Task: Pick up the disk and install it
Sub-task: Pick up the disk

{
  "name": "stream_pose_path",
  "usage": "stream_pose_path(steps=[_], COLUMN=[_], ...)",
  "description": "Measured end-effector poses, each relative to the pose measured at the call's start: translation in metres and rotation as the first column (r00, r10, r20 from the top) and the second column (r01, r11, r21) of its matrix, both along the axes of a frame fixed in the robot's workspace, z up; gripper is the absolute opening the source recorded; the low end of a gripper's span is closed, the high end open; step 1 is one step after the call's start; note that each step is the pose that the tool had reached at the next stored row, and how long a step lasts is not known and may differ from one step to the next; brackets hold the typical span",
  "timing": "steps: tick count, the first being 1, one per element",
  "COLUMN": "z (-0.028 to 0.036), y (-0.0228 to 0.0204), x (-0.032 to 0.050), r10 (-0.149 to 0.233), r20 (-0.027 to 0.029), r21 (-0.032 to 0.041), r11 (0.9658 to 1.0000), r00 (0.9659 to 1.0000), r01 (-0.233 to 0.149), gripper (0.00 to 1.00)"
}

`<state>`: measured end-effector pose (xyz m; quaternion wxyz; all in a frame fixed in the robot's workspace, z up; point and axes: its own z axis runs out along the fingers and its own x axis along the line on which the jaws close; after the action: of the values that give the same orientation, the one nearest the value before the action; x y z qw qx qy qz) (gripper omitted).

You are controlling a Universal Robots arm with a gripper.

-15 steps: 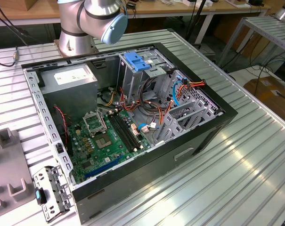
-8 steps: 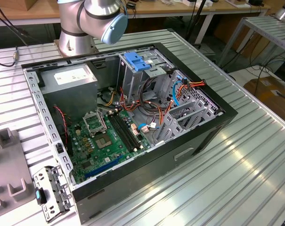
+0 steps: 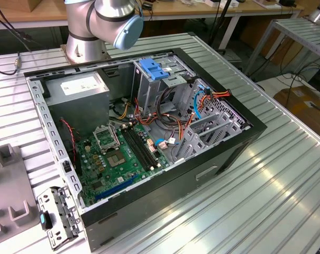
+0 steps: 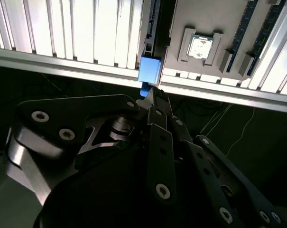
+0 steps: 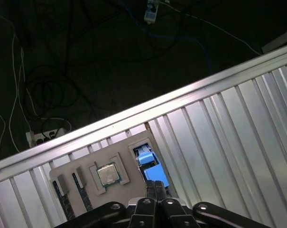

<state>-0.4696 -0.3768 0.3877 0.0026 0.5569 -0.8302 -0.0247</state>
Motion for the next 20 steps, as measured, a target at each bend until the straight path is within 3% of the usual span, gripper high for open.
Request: stream_pose_path(steps=[20], z=[0.0], y=[0.0], x=[0.0], r10=[0.01], r20=[0.0001], r21=[0.0], r11=[0.9999], r00=[0.9999], r01=[-0.01], gripper=[0.11])
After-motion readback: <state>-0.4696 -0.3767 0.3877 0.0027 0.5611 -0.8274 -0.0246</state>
